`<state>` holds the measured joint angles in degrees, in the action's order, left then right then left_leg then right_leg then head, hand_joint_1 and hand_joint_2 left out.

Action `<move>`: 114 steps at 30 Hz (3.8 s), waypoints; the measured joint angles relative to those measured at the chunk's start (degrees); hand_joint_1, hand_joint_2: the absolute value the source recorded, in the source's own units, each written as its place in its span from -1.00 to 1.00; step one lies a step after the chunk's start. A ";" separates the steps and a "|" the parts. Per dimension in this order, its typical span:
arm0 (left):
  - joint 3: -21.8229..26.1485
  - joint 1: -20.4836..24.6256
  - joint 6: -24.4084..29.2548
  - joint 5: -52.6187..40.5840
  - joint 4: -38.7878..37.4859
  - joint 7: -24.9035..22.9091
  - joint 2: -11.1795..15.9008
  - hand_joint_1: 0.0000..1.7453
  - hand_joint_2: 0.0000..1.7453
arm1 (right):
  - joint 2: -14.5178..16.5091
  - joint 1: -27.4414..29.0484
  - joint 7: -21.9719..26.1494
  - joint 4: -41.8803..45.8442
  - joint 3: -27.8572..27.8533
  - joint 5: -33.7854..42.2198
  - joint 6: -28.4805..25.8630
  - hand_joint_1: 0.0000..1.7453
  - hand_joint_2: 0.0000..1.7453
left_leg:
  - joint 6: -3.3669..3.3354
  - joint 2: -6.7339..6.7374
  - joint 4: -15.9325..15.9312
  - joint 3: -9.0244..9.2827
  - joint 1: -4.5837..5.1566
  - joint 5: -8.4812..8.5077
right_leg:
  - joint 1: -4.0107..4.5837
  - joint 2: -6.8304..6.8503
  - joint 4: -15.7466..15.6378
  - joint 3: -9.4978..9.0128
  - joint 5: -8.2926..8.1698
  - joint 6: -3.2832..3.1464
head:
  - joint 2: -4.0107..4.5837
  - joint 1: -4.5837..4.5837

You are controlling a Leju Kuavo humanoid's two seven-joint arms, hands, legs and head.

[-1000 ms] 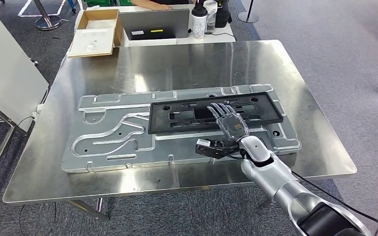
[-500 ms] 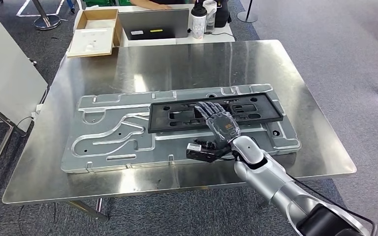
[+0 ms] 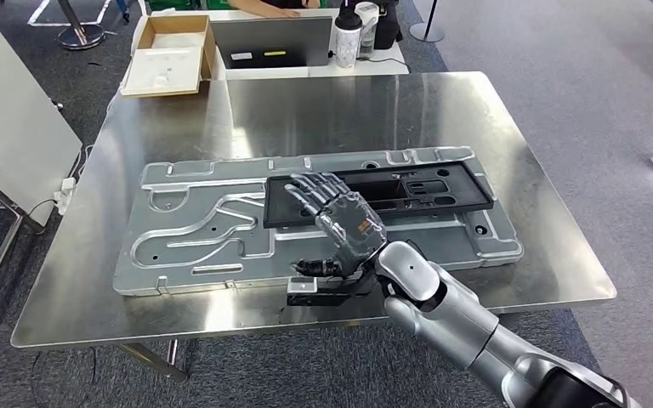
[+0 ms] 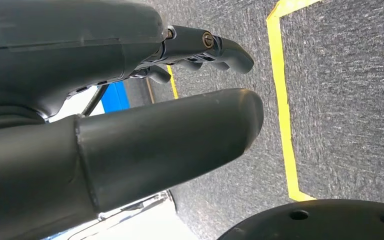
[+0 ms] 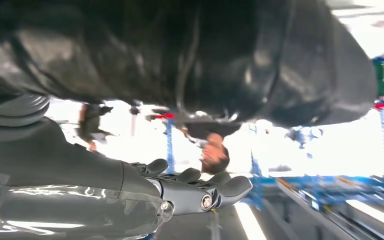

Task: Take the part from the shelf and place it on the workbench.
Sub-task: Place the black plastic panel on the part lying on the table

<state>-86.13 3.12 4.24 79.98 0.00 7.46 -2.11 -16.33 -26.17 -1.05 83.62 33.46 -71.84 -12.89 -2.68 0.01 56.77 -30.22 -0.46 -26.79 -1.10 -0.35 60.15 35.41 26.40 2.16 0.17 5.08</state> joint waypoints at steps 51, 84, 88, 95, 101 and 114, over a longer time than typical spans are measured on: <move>-0.40 -0.09 0.86 -0.75 0.00 -0.99 -0.17 -1.00 -1.00 | -2.59 0.95 -0.07 11.54 8.34 0.53 -4.17 -1.00 -1.00 | 3.55 0.28 17.63 -10.28 -0.27 -6.85 | 0.42 0.80 -2.18 -1.24 -1.18 -3.61 | 0.00 -0.02; 1.79 -1.09 2.60 2.71 0.00 -0.58 -0.69 -1.00 -1.00 | -4.82 8.60 2.94 13.51 0.74 3.63 -4.48 -1.00 -1.00 | 3.35 0.27 15.96 -6.97 -0.25 -2.99 | 0.38 1.12 -2.50 -0.03 -2.14 -2.76 | 0.00 -0.10; 2.28 -0.91 2.04 2.34 0.00 -0.26 -0.29 -1.00 -1.00 | -4.03 7.34 2.21 13.00 1.99 3.65 -4.66 -1.00 -1.00 | 2.15 0.08 1.15 3.97 0.15 -4.43 | 0.50 1.23 -1.44 2.24 -4.17 -1.63 | 0.00 -0.07; 2.37 -0.73 1.66 1.51 0.00 0.83 0.10 -1.00 -1.00 | -3.86 7.06 2.15 12.28 3.18 3.64 -4.77 -1.00 -1.00 | -0.92 0.80 -0.23 -0.14 0.29 -0.38 | 0.01 0.83 9.31 5.86 5.88 0.40 | 0.00 -0.05; 2.37 -0.77 -0.07 1.54 0.00 3.79 0.59 -1.00 -1.00 | -3.86 7.03 2.14 12.17 3.77 2.83 -4.73 -1.00 -1.00 | -0.26 0.76 1.33 -5.99 0.54 3.06 | 0.26 0.76 4.31 -4.48 3.10 -0.22 | 0.00 -0.06; 2.19 -1.97 -2.43 -0.58 0.00 5.51 2.72 -1.00 -1.00 | -3.40 9.04 1.36 12.65 5.55 0.74 -5.30 -1.00 -1.00 | 3.62 0.57 13.97 -8.65 -0.48 -3.70 | 0.34 3.41 -3.60 -5.59 1.83 -2.90 | 0.00 -0.16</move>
<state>-83.94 1.15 1.81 79.40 0.00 12.98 0.61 -19.73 -17.13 0.30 96.26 39.01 -71.11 -18.19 0.94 0.58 70.74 -38.87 -0.94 -30.50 -0.77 3.07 56.55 29.82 28.24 -0.74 0.17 4.91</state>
